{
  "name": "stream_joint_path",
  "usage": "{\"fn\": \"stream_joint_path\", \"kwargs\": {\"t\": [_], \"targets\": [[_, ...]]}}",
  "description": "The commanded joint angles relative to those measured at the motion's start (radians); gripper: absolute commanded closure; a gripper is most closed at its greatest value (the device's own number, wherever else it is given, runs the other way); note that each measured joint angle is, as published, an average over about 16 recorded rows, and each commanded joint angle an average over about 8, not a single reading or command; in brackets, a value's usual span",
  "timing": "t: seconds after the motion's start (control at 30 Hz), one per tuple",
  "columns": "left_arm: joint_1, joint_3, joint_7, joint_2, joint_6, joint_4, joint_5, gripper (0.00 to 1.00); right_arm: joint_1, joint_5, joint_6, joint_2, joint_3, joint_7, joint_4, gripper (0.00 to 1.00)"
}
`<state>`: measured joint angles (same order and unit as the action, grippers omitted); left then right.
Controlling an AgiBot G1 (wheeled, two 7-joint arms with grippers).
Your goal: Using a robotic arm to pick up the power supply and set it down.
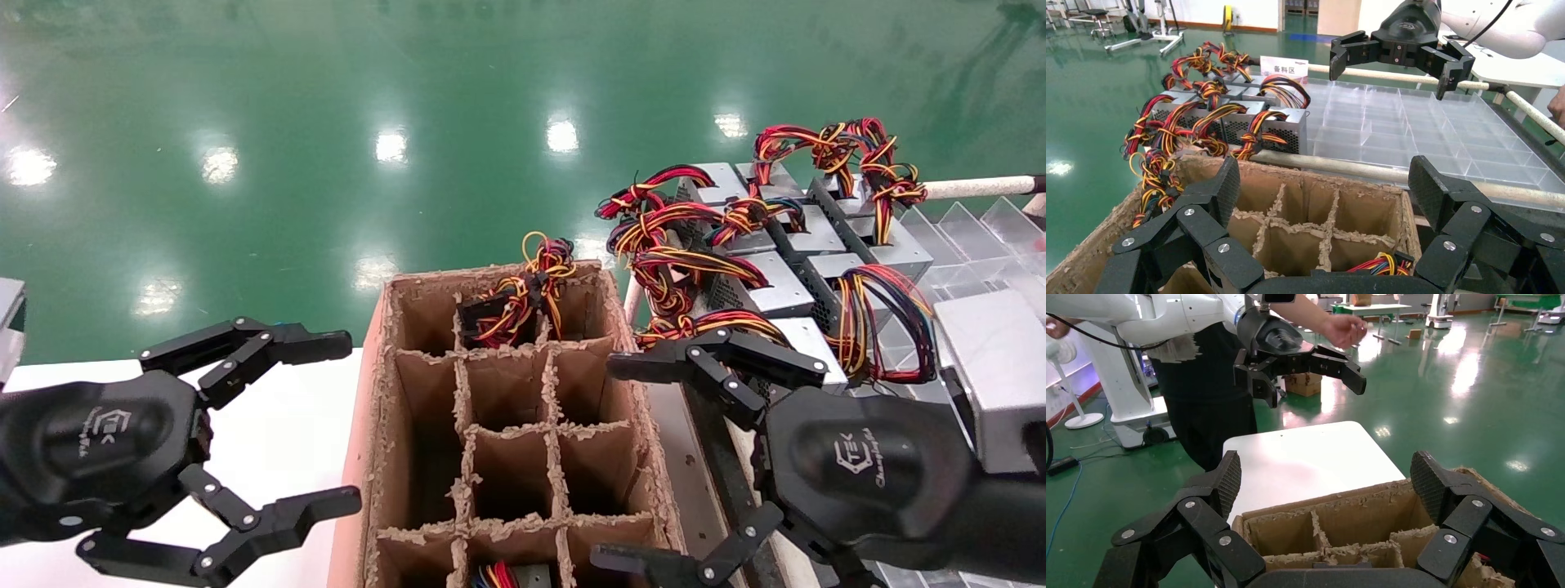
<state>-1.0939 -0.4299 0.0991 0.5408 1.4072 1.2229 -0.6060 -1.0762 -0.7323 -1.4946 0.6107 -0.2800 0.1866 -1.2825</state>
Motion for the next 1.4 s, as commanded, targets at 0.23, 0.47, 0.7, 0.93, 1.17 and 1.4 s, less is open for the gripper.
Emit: {"fn": "stream_joint_path", "kwargs": {"t": [0.23, 0.47, 0.7, 0.93, 1.17, 1.4], "targets": [[0.0, 0.0, 0.0, 0.0, 0.0, 0.0, 0.0, 0.0, 0.0, 0.0, 0.0, 0.0, 0.0, 0.0, 0.0, 0.0], [0.0, 0.0, 0.0, 0.0, 0.0, 0.0, 0.0, 0.0, 0.0, 0.0, 0.0, 0.0, 0.0, 0.0, 0.0, 0.0], [0.0, 0.0, 0.0, 0.0, 0.0, 0.0, 0.0, 0.0, 0.0, 0.0, 0.0, 0.0, 0.0, 0.0, 0.0, 0.0], [0.0, 0.0, 0.0, 0.0, 0.0, 0.0, 0.0, 0.0, 0.0, 0.0, 0.0, 0.0, 0.0, 0.0, 0.0, 0.0], [0.0, 0.0, 0.0, 0.0, 0.0, 0.0, 0.0, 0.0, 0.0, 0.0, 0.0, 0.0, 0.0, 0.0, 0.0, 0.0], [0.0, 0.0, 0.0, 0.0, 0.0, 0.0, 0.0, 0.0, 0.0, 0.0, 0.0, 0.0, 0.0, 0.0, 0.0, 0.0]]}}
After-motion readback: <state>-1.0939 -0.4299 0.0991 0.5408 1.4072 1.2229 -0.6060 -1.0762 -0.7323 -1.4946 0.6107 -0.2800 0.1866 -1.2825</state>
